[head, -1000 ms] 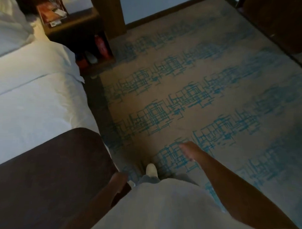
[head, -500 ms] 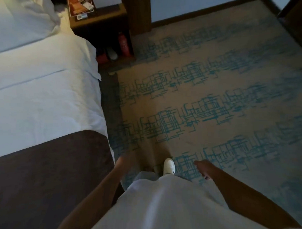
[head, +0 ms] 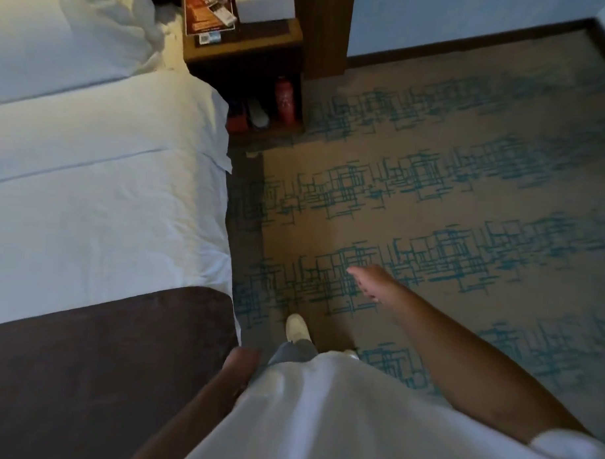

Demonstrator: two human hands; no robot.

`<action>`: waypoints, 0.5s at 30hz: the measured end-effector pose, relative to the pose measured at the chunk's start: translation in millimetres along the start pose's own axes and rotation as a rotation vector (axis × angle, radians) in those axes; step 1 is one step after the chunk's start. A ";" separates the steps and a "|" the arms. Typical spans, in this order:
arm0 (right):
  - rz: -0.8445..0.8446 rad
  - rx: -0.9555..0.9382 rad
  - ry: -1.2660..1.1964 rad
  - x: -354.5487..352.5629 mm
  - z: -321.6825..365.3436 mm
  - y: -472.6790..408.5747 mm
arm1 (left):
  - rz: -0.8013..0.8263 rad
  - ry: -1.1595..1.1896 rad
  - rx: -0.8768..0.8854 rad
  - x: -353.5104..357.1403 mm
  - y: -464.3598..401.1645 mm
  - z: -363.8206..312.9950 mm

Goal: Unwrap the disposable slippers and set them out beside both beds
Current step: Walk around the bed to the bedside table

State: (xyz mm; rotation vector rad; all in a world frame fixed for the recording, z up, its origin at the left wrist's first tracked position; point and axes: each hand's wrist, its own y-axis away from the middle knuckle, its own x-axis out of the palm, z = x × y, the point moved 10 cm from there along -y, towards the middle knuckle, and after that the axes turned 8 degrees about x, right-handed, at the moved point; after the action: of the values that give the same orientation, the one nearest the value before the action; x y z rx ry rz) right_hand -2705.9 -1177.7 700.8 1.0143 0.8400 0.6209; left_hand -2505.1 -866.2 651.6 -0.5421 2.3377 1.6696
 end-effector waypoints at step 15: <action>-0.041 0.336 0.089 -45.2 -31.7 -85.2 | -0.062 0.089 0.171 -99.3 -92.4 -230.2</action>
State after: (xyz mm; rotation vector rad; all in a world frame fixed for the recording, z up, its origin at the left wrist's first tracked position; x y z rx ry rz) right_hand -2751.2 -1232.7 628.5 1.2762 1.0645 0.5020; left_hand -2368.1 -1093.0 686.3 -0.6592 2.4695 1.4296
